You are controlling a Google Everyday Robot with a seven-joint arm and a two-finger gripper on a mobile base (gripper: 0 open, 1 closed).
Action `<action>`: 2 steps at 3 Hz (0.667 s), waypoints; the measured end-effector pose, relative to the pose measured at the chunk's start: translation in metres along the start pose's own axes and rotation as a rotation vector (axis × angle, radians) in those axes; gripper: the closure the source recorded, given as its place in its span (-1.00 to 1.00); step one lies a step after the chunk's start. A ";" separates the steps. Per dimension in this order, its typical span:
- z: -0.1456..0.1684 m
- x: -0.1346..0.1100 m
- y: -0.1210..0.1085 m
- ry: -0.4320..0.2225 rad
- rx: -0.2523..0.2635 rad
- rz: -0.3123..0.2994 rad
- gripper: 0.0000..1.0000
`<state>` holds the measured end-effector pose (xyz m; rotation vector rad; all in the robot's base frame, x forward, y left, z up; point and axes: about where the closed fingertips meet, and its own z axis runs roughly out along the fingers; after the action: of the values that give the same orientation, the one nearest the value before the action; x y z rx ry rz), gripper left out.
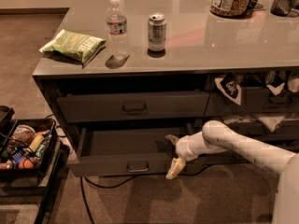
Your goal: Open middle drawer
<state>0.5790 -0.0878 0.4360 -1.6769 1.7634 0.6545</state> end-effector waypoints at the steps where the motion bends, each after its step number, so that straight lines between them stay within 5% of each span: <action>1: 0.001 -0.003 -0.002 -0.007 -0.006 -0.009 -1.00; 2: -0.023 -0.022 0.000 -0.005 0.070 -0.108 -1.00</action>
Offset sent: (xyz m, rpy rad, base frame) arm -0.0269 -0.0127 0.0884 -0.0297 -0.3434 0.0201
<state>0.5766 -0.0893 0.4681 -1.7074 1.6602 0.5418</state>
